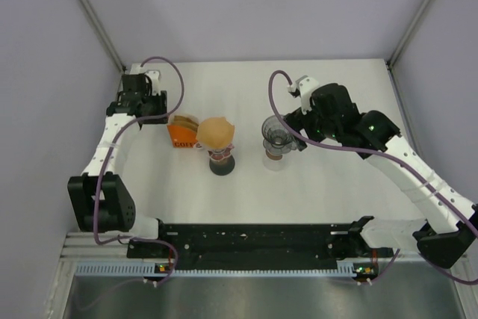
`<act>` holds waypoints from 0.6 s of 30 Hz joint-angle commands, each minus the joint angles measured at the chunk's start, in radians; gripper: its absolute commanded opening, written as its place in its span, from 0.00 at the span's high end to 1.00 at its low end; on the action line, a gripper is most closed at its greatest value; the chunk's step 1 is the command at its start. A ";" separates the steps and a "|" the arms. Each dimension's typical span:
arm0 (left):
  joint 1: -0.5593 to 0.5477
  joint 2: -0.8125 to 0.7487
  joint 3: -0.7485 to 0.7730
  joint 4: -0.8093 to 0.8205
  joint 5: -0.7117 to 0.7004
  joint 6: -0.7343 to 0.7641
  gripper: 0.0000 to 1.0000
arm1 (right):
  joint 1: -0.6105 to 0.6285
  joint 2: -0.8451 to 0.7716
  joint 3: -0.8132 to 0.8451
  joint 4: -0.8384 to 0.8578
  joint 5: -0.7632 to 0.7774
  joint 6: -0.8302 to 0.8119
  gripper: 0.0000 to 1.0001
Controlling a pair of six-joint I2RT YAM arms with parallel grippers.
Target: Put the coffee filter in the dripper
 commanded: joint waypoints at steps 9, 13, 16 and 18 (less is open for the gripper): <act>-0.024 0.098 0.072 0.066 0.007 0.015 0.55 | -0.006 -0.007 0.037 0.001 -0.006 0.012 0.18; -0.033 0.117 0.077 0.066 0.007 0.020 0.57 | -0.006 -0.007 0.028 0.003 -0.012 0.011 0.18; -0.038 0.129 0.077 0.062 -0.005 0.023 0.66 | -0.004 -0.008 0.024 0.003 -0.012 0.012 0.18; -0.038 0.131 0.083 0.051 -0.014 0.026 0.79 | -0.006 -0.008 0.026 0.001 -0.015 0.015 0.18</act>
